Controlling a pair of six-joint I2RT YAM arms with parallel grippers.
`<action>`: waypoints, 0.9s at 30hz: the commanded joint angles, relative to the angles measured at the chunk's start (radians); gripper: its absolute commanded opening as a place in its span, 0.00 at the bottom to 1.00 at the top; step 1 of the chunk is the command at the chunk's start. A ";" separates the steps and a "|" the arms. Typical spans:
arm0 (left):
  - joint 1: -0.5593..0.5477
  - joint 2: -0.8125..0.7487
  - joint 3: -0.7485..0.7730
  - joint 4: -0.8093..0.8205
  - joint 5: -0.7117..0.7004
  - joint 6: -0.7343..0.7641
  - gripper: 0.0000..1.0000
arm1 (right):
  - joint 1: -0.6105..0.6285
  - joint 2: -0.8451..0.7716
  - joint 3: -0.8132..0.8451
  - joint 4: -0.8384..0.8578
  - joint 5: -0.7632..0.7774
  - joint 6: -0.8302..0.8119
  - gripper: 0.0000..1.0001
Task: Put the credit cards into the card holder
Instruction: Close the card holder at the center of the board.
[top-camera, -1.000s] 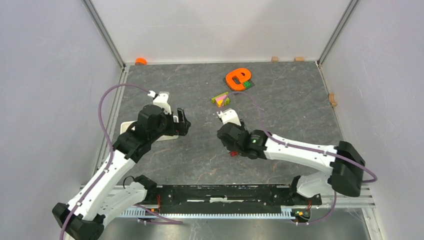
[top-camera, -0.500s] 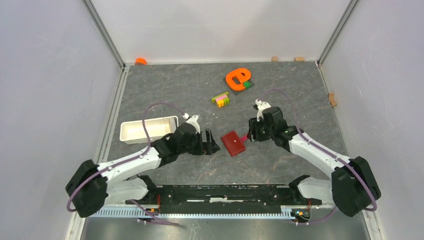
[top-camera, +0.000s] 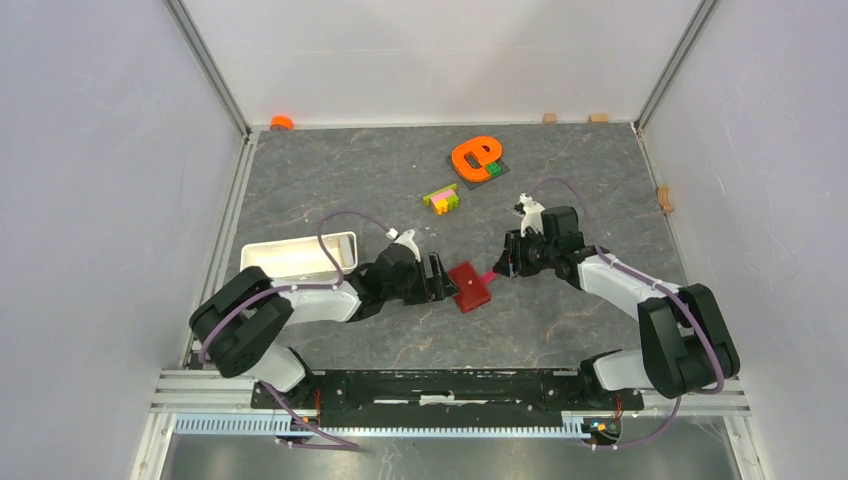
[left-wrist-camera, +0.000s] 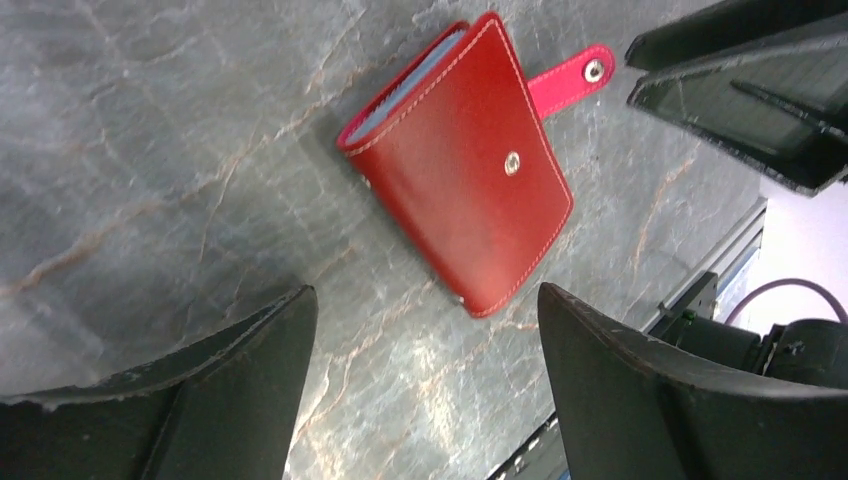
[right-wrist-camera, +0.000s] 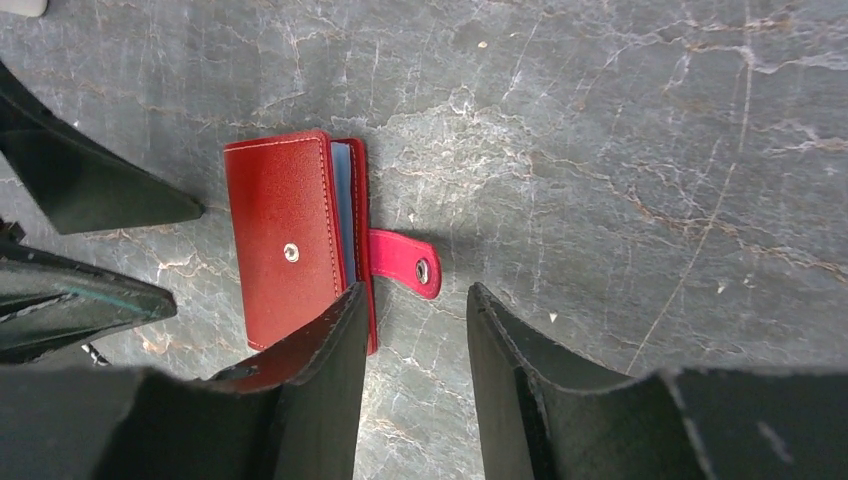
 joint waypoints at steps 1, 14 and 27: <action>0.017 0.084 0.043 0.113 0.017 -0.031 0.85 | -0.014 0.029 0.002 0.053 -0.067 -0.036 0.45; 0.035 0.238 0.135 0.097 0.030 0.023 0.69 | -0.047 0.100 0.012 0.105 -0.113 -0.042 0.32; 0.035 0.244 0.190 -0.051 -0.043 0.112 0.68 | -0.062 0.060 -0.002 0.073 -0.094 -0.040 0.30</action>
